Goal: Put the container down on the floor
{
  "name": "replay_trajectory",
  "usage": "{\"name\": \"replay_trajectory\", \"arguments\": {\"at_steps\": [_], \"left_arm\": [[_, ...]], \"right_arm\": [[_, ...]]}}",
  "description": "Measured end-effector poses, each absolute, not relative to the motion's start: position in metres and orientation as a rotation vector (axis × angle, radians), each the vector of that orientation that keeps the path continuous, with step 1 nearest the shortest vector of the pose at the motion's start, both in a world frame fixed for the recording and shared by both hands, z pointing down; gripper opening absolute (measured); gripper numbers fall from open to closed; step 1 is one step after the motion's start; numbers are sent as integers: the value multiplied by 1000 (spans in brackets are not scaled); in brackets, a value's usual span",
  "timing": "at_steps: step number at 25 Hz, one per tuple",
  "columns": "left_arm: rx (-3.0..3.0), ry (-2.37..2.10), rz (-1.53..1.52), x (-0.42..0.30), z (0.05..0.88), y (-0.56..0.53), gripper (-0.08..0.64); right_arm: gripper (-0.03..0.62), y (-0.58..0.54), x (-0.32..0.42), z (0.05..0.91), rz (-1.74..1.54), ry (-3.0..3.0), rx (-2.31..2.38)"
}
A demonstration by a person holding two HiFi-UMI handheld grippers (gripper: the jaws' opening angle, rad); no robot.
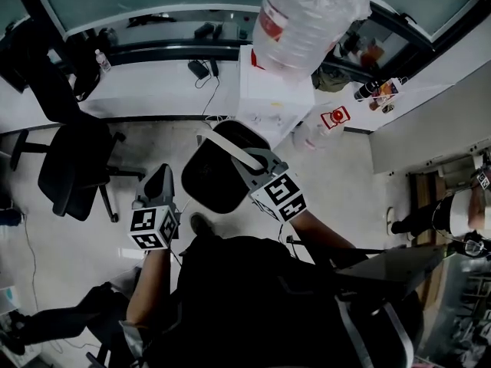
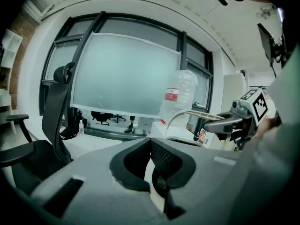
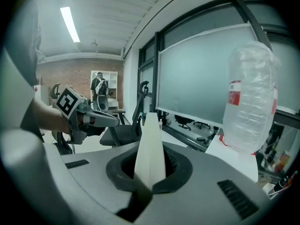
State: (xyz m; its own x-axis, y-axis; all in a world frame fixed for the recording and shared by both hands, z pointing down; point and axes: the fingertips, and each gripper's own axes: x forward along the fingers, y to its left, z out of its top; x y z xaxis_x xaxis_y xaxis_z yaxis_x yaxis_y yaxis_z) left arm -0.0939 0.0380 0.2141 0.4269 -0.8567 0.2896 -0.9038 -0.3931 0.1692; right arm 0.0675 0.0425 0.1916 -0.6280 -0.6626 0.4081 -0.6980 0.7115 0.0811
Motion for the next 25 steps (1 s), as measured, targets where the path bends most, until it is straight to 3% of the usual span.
{"name": "replay_trajectory", "arguments": {"at_steps": [12, 25], "left_arm": [[2425, -1457, 257, -152, 227, -12, 11], [2370, -1494, 281, -145, 278, -64, 11]], "right_arm": [[9, -12, 5, 201, 119, -2476, 1092], [9, -66, -20, 269, 139, -2501, 957]]}}
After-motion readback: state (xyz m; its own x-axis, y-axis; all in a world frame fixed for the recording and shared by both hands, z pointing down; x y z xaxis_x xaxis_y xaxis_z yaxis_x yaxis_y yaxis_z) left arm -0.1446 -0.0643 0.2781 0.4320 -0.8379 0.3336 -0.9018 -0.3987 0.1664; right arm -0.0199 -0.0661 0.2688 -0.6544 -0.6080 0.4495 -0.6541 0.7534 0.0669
